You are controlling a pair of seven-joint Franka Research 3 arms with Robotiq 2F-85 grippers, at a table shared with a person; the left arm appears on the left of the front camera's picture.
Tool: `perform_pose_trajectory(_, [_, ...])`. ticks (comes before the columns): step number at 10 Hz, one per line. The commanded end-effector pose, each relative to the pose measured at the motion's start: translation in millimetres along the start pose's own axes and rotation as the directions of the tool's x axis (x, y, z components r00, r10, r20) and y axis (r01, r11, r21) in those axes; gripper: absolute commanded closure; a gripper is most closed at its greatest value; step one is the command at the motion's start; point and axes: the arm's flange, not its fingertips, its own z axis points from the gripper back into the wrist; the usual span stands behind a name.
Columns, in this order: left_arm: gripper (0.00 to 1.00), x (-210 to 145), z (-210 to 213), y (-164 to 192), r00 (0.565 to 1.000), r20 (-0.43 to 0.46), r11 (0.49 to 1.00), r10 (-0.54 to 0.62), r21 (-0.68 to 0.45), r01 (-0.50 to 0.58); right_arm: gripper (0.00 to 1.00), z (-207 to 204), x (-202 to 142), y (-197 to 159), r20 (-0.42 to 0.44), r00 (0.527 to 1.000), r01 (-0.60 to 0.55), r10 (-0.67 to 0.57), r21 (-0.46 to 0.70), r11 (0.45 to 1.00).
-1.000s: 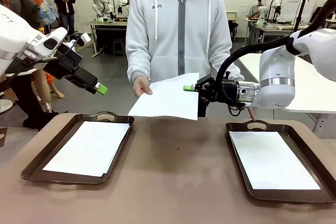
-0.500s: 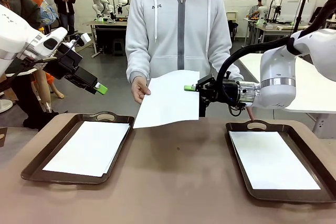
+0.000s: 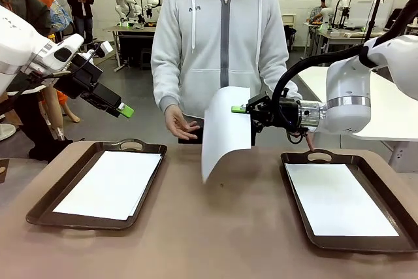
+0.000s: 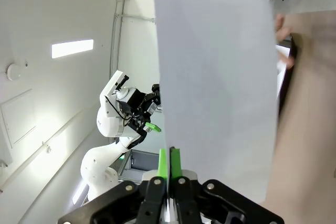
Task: Sort the A4 documents.
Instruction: Receive the A4 Paper, then place the A4 Paper in the designated Handle tray.
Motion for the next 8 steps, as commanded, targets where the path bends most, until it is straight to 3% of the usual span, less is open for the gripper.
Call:
perform_pose_trajectory(1, [0.0, 0.2, 0.9, 0.3, 1.0, 0.004, 1.0, 0.0, 0.004, 0.0, 1.0, -0.8, 0.0, -0.8, 0.014, 1.0, 0.006, -0.006, 0.009, 1.0])
perform_pose_trajectory(8, [0.0, 0.2, 0.9, 0.3, 1.0, 0.004, 1.0, 0.0, 0.004, 0.0, 1.0, -0.8, 0.0, -0.8, 0.014, 1.0, 0.006, -0.006, 0.009, 1.0])
